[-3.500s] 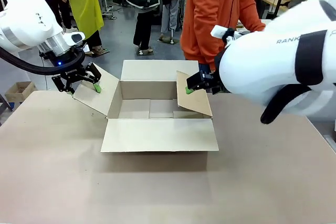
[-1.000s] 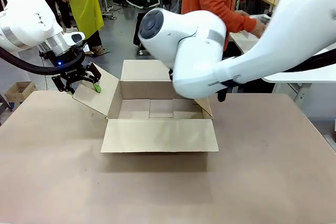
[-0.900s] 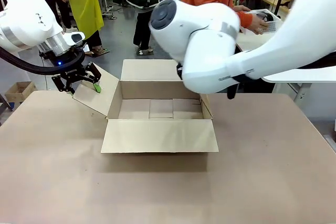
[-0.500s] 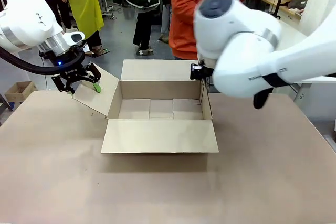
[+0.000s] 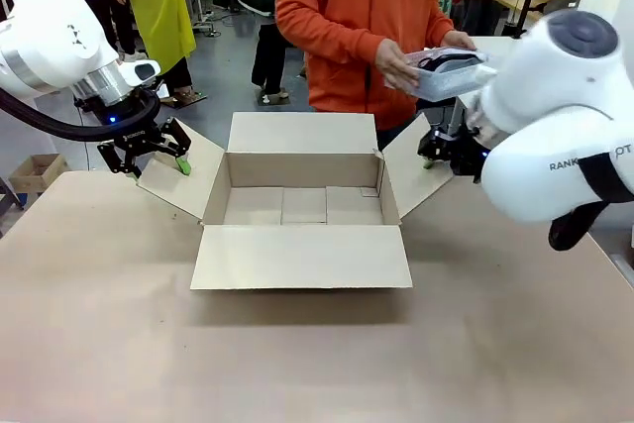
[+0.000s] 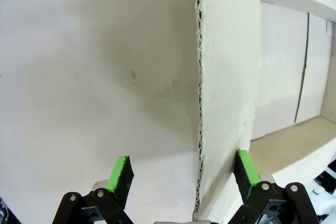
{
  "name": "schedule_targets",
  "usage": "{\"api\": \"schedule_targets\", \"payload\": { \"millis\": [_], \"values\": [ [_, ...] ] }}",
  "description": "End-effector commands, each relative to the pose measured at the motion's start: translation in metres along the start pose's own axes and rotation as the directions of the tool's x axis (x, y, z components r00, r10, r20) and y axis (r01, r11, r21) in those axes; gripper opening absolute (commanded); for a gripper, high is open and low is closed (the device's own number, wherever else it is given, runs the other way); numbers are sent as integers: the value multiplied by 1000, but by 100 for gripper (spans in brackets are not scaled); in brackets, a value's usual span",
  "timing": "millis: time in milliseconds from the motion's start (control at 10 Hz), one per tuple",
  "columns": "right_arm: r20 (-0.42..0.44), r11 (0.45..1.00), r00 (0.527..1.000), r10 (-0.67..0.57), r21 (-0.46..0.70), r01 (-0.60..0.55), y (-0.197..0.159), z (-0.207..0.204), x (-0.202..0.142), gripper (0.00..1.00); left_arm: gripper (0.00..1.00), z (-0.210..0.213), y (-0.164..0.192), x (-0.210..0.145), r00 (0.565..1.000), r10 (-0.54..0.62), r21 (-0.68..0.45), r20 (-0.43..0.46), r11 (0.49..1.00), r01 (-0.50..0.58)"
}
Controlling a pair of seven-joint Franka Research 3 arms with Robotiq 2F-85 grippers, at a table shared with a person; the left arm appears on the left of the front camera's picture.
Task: Pack the gift set into the box.
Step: Place both hands on the side flaps of the Package Box and spread them outward.
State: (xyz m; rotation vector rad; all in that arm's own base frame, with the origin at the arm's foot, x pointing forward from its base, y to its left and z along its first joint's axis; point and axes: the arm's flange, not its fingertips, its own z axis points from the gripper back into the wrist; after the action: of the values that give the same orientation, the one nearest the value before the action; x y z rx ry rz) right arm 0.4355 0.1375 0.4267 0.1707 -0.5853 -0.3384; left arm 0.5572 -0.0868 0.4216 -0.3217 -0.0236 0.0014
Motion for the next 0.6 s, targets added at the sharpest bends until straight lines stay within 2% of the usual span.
{"api": "schedule_targets", "payload": {
  "millis": [0, 100, 200, 500],
  "values": [
    [-12, 994, 999, -49, 99, 50, -30, -9, 5, 100, 100, 2, -1, -2, 1000, 10, 12, 1, 1000, -10],
    [15, 985, 995, -100, 143, 97, -39, -17, 1, 100, 100, 2, -1, -2, 1000, 10, 12, 1, 1000, -10],
    [-5, 999, 999, -40, 34, 40, -16, -6, -1, 100, 100, 2, -1, -2, 1000, 10, 12, 1, 1000, -10],
    [-5, 999, 999, -40, 34, 40, -16, -6, -1, 100, 100, 2, -1, -2, 1000, 10, 12, 1, 1000, -10]
  ]
}}
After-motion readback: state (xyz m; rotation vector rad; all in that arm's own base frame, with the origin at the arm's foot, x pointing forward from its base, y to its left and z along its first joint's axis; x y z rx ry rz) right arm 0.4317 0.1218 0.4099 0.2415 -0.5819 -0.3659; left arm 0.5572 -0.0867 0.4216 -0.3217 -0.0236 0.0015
